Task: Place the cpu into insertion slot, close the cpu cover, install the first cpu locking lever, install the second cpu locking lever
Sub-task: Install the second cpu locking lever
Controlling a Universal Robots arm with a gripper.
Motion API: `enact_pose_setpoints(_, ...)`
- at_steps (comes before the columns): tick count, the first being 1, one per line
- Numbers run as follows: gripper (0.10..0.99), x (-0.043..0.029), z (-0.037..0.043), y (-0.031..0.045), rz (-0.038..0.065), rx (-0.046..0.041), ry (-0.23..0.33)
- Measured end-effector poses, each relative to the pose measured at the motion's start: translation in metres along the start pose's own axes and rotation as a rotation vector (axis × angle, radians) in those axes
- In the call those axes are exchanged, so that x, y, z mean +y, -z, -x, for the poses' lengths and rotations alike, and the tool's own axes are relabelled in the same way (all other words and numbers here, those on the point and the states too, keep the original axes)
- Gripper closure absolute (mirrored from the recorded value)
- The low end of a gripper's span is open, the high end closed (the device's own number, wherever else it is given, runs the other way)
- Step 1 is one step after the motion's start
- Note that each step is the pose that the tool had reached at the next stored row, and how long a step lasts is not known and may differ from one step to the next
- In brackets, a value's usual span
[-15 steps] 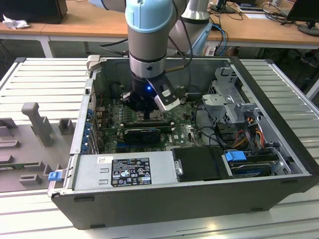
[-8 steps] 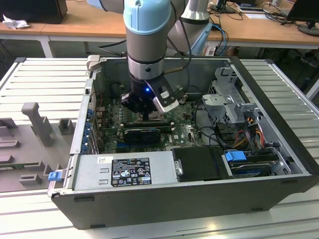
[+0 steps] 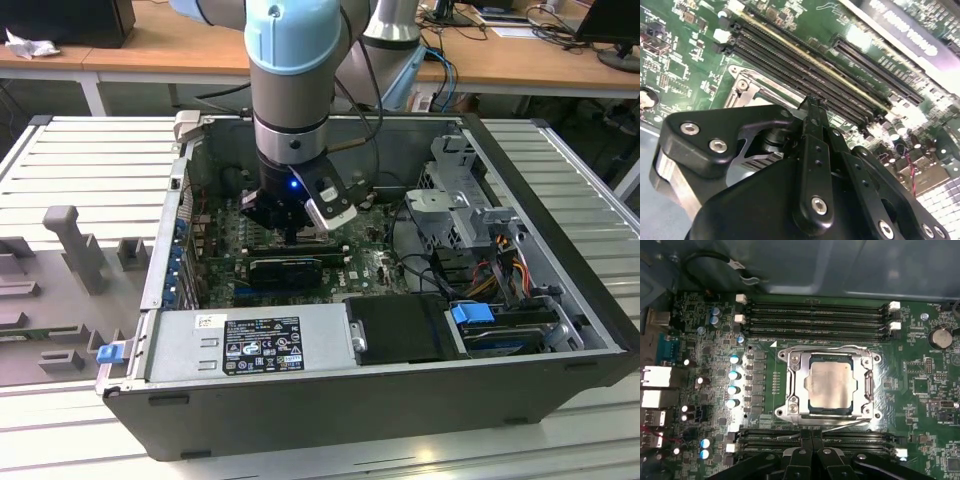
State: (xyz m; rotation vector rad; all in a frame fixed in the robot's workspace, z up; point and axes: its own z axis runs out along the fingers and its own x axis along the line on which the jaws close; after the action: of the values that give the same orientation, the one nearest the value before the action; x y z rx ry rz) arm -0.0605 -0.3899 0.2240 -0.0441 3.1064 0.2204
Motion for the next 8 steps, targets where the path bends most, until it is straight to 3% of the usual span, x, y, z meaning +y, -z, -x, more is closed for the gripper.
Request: enact_pose_setpoints(8,0.98,-0.0058,-0.0101,0.001,0.013,-0.0009,0.002)
